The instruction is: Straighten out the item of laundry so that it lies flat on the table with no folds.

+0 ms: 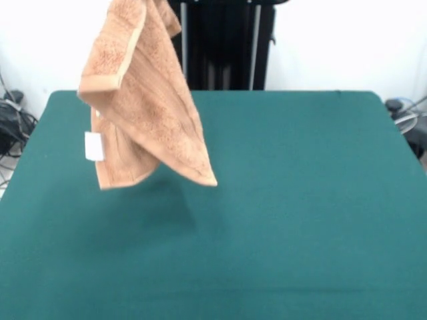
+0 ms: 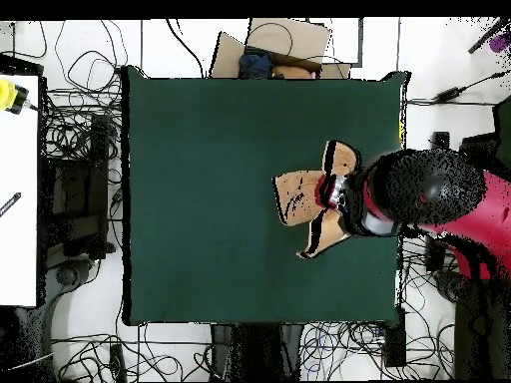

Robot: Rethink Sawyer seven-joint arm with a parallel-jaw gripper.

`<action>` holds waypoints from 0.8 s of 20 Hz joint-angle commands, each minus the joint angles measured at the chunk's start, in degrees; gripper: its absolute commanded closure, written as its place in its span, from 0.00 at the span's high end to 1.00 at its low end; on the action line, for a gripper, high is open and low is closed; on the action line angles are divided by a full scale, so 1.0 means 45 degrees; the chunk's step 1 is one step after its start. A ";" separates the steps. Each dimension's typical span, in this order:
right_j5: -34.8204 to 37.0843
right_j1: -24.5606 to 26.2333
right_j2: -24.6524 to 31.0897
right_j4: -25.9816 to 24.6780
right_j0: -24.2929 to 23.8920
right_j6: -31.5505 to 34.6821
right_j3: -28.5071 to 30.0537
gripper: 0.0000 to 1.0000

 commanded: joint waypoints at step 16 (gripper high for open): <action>-0.0072 0.1527 0.2292 -0.1893 -0.0921 -0.3179 -0.0415 0.00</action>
